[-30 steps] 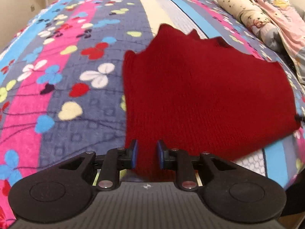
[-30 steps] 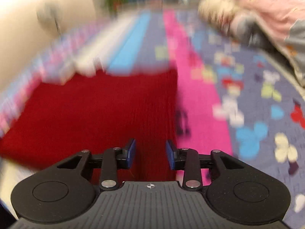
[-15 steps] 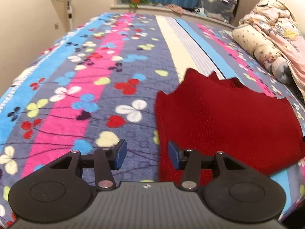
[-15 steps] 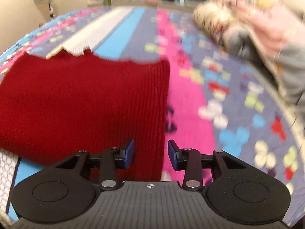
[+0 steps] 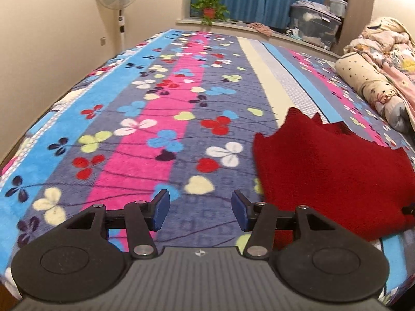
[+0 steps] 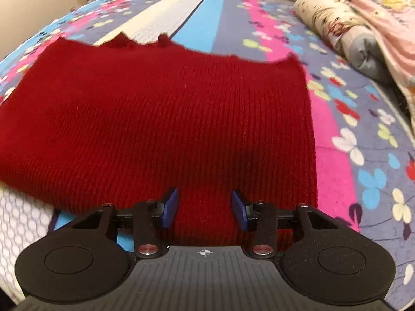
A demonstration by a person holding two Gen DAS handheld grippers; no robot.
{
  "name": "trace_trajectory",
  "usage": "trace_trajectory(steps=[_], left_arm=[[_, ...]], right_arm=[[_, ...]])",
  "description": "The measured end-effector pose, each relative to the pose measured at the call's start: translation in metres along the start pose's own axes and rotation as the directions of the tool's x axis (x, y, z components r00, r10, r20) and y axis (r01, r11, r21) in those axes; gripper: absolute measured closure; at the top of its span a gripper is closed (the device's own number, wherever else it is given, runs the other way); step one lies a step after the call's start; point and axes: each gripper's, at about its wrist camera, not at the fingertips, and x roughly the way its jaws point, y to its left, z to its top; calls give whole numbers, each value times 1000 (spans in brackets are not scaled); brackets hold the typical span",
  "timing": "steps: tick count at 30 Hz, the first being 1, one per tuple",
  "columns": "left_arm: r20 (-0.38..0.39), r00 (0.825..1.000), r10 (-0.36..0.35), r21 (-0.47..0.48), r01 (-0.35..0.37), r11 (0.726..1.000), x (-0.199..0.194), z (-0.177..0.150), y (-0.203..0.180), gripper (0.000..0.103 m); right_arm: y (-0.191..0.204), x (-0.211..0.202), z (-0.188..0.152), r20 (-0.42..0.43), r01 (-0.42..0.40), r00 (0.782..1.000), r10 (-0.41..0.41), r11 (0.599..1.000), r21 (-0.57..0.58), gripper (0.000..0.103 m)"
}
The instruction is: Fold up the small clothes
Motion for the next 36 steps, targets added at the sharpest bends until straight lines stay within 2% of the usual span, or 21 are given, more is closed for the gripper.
trace_trajectory(steps=[6, 8, 9, 10, 11, 15, 17, 18, 19, 23, 26, 29, 31, 33, 36], left_arm=[[11, 1000, 21, -44, -20, 999, -12, -8, 26, 43], [14, 1000, 27, -60, -26, 998, -15, -8, 32, 42], [18, 999, 29, -71, -27, 997, -17, -9, 36, 42], [21, 999, 30, -78, -29, 997, -18, -9, 39, 42], [22, 999, 33, -84, -31, 996, -20, -9, 42, 42], [30, 999, 39, -99, -35, 994, -25, -11, 51, 41], [31, 999, 43, -108, -40, 993, -27, -13, 55, 41], [24, 999, 49, -112, -46, 993, -27, -16, 58, 40], [11, 998, 61, -114, -59, 992, -25, -18, 61, 40], [-10, 994, 106, -145, -107, 984, -19, -18, 76, 40], [5, 996, 87, -204, -84, 975, -29, -21, 87, 40], [17, 996, 85, -179, -80, 981, -36, -25, 86, 40], [15, 994, 104, -156, -100, 983, -38, -26, 84, 40], [2, 994, 111, -163, -109, 981, -36, -27, 87, 40], [-21, 993, 118, -179, -120, 977, -32, -28, 92, 39]], right_arm=[[26, -20, 3, 144, 1, 990, 3, 1000, -26, 55], [39, -22, 4, 179, -18, 984, 27, 999, -50, 66], [46, -22, 4, 188, -29, 981, 40, 998, -61, 82], [53, -23, 4, 196, -37, 979, 49, 997, -68, 87], [60, -23, 3, 208, -44, 977, 57, 997, -71, 90], [83, -24, -4, 214, -91, 971, 106, 993, -76, 90], [90, -16, -6, 179, -93, 978, 107, 992, -87, 88], [93, -7, -8, 133, -87, 986, 98, 992, -89, 82], [93, 1, -10, 81, -86, 992, 93, 992, -88, 81], [93, -11, -4, 115, -91, 989, 97, 994, -59, 81], [114, -30, -4, 210, -76, 973, 100, 990, -118, 80], [155, -46, -7, 260, -142, 945, 200, 964, -224, 78], [183, -52, -12, 269, -168, 930, 251, 940, -297, 68], [215, -54, -18, 259, -191, 918, 299, 909, -370, 54], [260, -55, -27, 235, -201, 907, 350, 849, -488, 49]])
